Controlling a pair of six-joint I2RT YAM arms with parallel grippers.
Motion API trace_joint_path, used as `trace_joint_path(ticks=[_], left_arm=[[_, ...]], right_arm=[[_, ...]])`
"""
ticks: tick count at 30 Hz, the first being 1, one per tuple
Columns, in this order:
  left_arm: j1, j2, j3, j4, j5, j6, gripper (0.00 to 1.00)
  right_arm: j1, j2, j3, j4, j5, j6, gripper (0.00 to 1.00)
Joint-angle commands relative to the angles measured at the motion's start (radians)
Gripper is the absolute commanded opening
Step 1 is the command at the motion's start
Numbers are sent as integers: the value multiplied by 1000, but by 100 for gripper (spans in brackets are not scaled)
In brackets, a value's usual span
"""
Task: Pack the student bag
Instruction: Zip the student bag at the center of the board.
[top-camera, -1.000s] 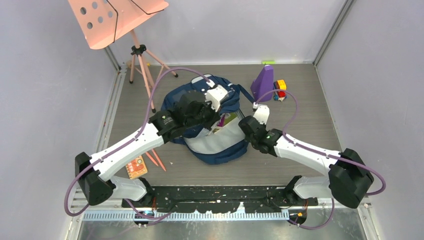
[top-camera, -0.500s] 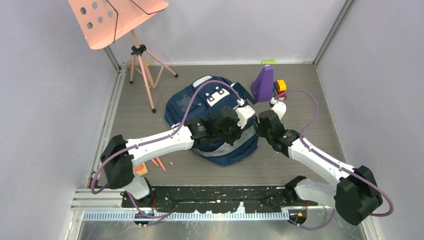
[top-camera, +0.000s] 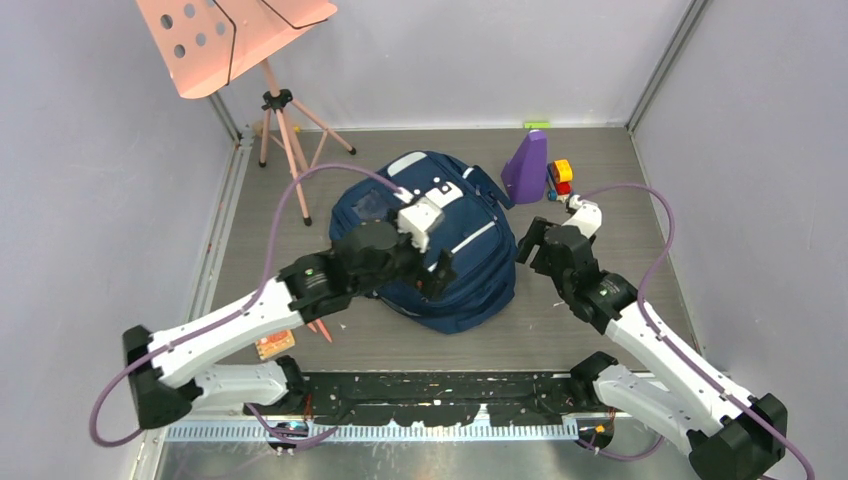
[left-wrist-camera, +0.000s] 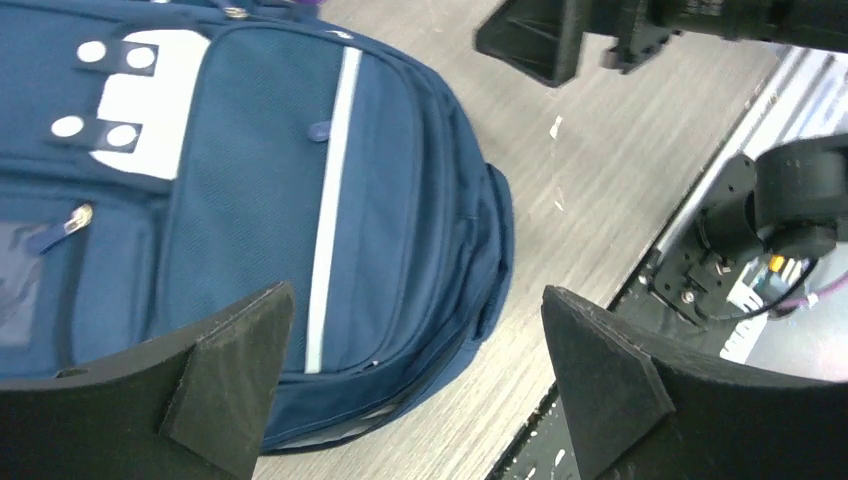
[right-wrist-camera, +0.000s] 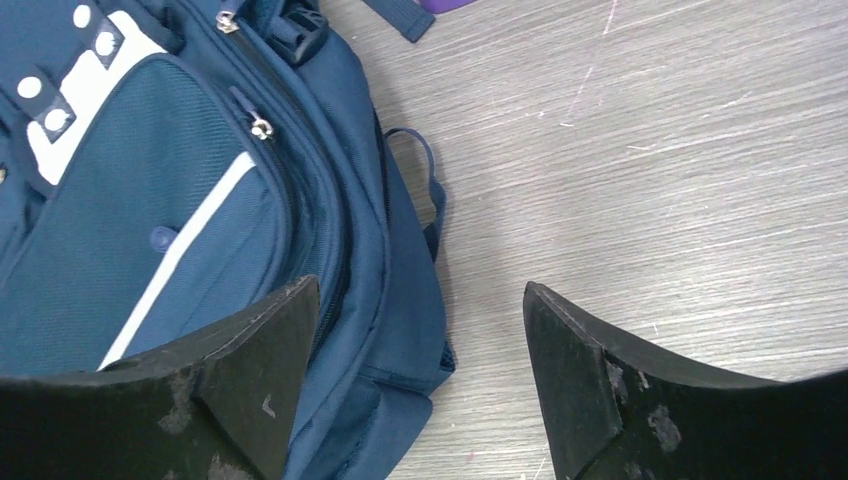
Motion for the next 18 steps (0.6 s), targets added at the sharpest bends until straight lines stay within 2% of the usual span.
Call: trace_joint_path(ticks=[1,7,12,18], left_arm=[[101,-123,-121,-114,-36,-99,98],[313,-298,-326,-154,-2,-231,98],[415,-328,-414,-197,19,-305,98],[471,-313,-453,-246,-15,-344,80]], right_arm=[[-3,-10,78,-33,-88,18,81],[-3,27,36,43,-272,141,80],[-2,92,-3,90,-307,191,74],[2,167,-6,102,-327,188,71]])
